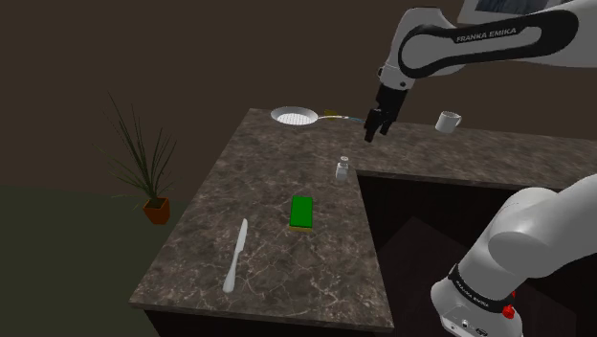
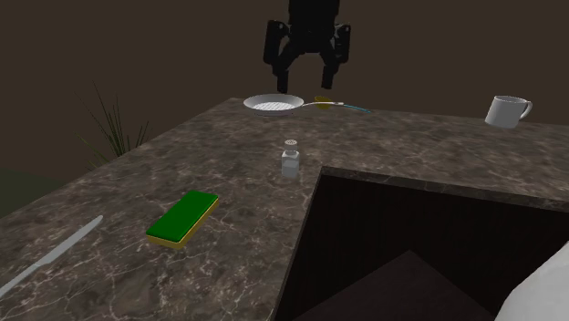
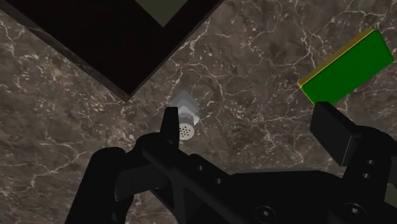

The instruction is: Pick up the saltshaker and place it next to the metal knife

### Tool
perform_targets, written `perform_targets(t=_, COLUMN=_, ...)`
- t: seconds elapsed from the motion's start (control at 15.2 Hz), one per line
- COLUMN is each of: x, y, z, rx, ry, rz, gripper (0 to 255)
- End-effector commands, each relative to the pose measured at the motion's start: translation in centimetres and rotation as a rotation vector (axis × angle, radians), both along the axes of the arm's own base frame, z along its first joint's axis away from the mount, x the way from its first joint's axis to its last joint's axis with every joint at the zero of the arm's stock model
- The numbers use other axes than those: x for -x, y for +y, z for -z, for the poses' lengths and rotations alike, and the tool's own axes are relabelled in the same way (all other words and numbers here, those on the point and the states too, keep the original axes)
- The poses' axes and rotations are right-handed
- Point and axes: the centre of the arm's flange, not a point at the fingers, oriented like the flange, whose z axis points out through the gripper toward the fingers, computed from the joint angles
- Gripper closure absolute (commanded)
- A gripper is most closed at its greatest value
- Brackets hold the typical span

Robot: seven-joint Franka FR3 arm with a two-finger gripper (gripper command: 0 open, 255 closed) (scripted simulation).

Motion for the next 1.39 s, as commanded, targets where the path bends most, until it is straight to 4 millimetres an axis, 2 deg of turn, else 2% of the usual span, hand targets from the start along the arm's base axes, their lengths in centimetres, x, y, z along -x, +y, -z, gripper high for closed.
perform_targets(t=0.0, x=-1.9, y=-0.7, z=2.1, rx=0.003, ry=0.008, rz=0.004, gripper=0)
perform_targets(t=0.73, x=-11.9, y=-4.3, z=12.4, rx=0.013, ry=0.052, rz=0.028, gripper=0)
perform_targets(t=1.25, x=-12.1, y=-4.3, z=16.6, rx=0.013, ry=0.052, rz=0.028, gripper=0)
perform_targets(t=1.32, x=-12.1, y=-4.3, z=16.6, rx=0.013, ry=0.052, rz=0.028, gripper=0)
